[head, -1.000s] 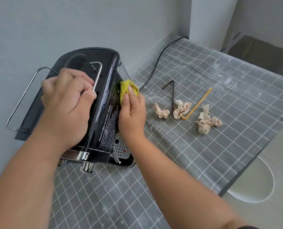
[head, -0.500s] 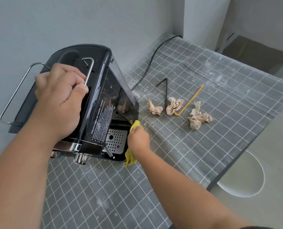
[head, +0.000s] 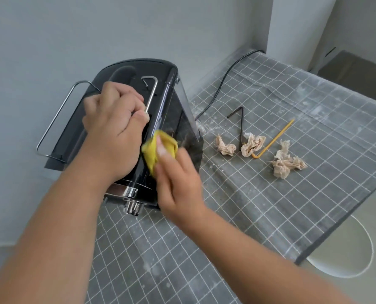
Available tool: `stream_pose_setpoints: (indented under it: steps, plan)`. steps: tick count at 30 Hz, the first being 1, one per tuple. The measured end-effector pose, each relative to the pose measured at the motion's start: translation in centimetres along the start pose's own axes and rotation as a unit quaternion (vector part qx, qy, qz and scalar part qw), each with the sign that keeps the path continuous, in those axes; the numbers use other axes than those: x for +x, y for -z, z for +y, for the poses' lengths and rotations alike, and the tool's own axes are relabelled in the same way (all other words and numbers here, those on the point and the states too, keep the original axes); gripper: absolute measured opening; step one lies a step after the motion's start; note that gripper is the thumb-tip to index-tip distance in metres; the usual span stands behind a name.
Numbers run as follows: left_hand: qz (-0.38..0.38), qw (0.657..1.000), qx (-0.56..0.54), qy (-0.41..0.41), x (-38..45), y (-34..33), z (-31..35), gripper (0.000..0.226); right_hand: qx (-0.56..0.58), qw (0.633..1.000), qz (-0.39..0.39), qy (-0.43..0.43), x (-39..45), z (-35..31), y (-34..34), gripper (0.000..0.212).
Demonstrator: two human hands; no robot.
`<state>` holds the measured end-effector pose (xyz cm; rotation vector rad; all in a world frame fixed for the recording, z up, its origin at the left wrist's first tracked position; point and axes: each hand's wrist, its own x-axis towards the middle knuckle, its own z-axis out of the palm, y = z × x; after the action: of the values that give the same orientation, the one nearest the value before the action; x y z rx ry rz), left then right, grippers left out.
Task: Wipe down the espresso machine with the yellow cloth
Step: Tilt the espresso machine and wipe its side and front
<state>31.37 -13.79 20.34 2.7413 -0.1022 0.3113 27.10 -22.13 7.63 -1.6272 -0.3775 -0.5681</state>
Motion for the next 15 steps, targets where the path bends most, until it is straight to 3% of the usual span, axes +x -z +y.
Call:
stream_pose_setpoints:
  steps: [2, 6, 8, 11, 13, 15]
  plan:
    - [0.002, 1.0, -0.001, 0.0, 0.0, -0.1, 0.0, 0.02, -0.01, 0.999, -0.03, 0.03, -2.0, 1.4, 0.1, 0.034]
    - [0.009, 1.0, 0.002, -0.008, 0.2, -0.1, 0.0, 0.018, -0.06, 0.983, 0.049, -0.164, 5.5, 4.0, -0.3, 0.026]
    - [0.011, 1.0, 0.002, -0.007, 0.2, -0.2, 0.0, 0.018, -0.082, 0.975, 0.079, -0.189, 9.1, 4.7, -0.2, 0.031]
    - [0.015, 1.0, 0.004, -0.011, 0.4, -0.2, -0.1, 0.019, -0.044, 0.992, 0.07, -0.096, 6.2, 2.7, -0.4, 0.034]
    - [0.016, 1.0, 0.004, -0.015, 0.4, -0.2, -0.1, 0.019, 0.0, 1.0, 0.022, 0.003, 0.7, 1.0, -0.4, 0.034]
    - [0.014, 1.0, 0.003, -0.016, 0.4, -0.3, -0.1, 0.018, 0.008, 0.998, -0.025, 0.049, -2.5, 1.4, -0.3, 0.032]
